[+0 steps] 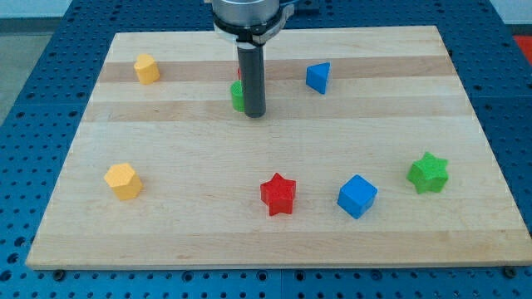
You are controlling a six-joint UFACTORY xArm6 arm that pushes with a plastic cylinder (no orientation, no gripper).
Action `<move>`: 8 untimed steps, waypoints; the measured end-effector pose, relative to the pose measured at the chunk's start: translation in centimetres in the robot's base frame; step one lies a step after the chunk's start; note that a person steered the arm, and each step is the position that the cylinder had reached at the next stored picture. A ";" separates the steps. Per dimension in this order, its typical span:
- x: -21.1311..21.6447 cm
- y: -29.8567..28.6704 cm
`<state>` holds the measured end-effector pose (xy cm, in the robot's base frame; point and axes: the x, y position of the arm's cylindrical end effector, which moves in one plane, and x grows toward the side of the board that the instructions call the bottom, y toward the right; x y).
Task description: Move the green star to the top left of the red star
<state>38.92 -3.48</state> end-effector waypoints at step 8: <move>11.6 27.9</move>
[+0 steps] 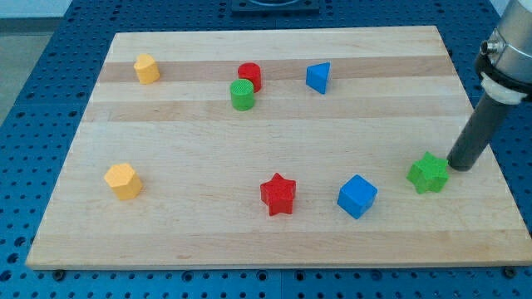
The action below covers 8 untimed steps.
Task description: Move the green star to the top left of the red star
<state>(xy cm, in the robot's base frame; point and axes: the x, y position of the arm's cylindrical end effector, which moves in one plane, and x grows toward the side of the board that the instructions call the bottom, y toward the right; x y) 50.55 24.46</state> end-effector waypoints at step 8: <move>-4.1 -16.5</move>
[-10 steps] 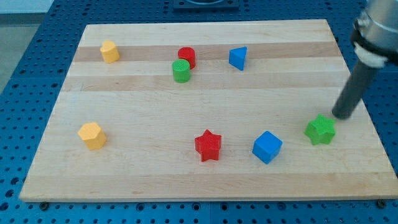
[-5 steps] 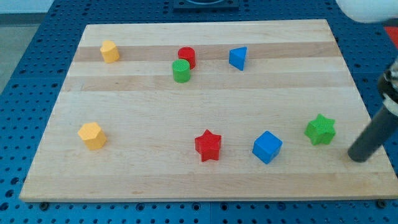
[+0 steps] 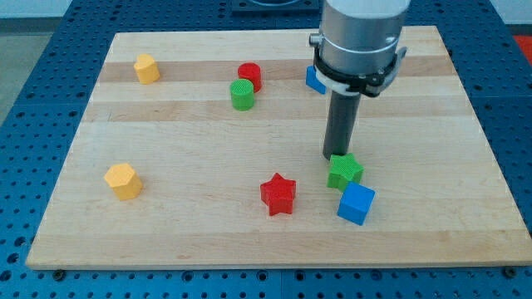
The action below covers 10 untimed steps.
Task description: Move the green star to the top left of the red star
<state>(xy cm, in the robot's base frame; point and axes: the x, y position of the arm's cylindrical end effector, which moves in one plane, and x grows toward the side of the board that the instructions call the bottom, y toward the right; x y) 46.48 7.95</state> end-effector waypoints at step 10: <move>-0.8 -11.3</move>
